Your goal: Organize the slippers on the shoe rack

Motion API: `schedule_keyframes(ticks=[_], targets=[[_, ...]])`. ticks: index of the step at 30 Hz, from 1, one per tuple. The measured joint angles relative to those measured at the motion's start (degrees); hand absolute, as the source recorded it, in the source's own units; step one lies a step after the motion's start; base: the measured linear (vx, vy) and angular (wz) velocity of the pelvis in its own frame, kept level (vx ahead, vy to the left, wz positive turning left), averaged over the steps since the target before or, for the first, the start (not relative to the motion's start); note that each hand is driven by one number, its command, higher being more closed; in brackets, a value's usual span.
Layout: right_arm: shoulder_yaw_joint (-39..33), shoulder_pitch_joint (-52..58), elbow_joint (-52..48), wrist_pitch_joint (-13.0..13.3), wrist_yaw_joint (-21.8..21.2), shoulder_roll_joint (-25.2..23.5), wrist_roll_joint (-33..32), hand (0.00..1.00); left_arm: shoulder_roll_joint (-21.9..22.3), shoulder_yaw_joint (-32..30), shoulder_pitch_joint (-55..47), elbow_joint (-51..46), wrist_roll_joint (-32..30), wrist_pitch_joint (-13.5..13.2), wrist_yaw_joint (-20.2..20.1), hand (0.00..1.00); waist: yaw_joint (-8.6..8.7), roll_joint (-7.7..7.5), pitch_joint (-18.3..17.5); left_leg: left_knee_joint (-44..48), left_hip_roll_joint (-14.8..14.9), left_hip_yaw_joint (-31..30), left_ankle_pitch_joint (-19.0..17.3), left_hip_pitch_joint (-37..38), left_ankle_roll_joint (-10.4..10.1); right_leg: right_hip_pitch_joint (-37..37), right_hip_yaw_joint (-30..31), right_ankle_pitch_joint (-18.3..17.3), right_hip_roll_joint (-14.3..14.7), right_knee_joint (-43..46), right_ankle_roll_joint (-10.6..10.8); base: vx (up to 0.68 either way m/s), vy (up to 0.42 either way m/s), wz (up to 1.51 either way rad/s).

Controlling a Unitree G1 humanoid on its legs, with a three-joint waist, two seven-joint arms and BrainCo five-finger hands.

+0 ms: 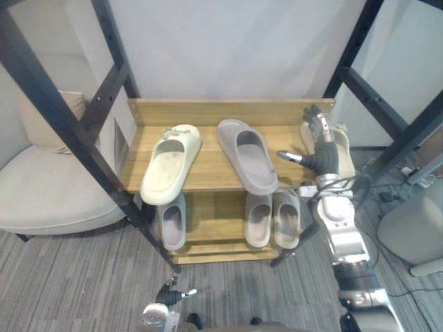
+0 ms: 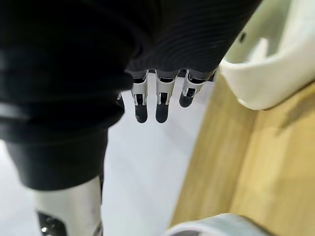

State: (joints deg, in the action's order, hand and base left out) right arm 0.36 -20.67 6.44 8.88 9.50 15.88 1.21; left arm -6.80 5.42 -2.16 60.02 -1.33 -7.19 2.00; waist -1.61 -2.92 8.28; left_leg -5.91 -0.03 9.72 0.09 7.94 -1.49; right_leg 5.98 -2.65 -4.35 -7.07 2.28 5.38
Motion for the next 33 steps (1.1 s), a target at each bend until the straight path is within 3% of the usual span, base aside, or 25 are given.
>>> schedule_keyframes(ticks=[14, 22, 23, 33], targets=[[2.04, -10.43, 13.63, -1.07, -0.23, 0.08, -0.05, 0.0, 0.03, 0.01, 0.41, -1.88, 0.71, 0.02, 0.07, 0.0, -1.32, 0.35, 2.1, -0.37, 0.23, -1.57, 0.73, -1.94, 0.53, -1.01, -2.07, 2.96, 0.22, -0.55, -0.48, -0.03, 0.003, 0.05], [5.29, -15.6, 19.11, -2.46, -2.89, 0.08, 1.1, 0.0, -0.27, 0.0, 0.93, -2.53, 1.56, 0.0, 0.05, 0.0, -1.76, -0.03, 3.73, -0.4, 0.19, -2.51, 1.26, -2.71, 0.31, -0.81, -3.14, 2.95, 0.19, -1.51, -0.47, -0.02, -0.003, 0.06], [5.48, -16.31, 19.89, -2.74, -3.19, 0.08, 1.13, 1.0, -0.38, -0.02, 1.0, -2.61, 1.62, -0.01, 0.05, 0.0, -1.77, -0.23, 3.94, -0.4, 0.14, -2.49, 1.35, -2.83, 0.26, -0.81, -3.14, 2.95, 0.17, -1.78, -0.47, 0.0, 0.0, 0.0], [7.15, -24.19, 24.65, -4.1, -5.66, 1.67, 0.88, 1.0, -1.03, -0.02, 1.53, -2.76, 4.31, 0.04, -0.13, 0.0, -2.04, -0.77, 5.65, -0.43, 0.33, -2.42, 1.53, -3.02, -0.09, -0.84, -3.19, 2.95, 0.26, -1.93, -0.47, 0.0, -0.001, 0.0]])
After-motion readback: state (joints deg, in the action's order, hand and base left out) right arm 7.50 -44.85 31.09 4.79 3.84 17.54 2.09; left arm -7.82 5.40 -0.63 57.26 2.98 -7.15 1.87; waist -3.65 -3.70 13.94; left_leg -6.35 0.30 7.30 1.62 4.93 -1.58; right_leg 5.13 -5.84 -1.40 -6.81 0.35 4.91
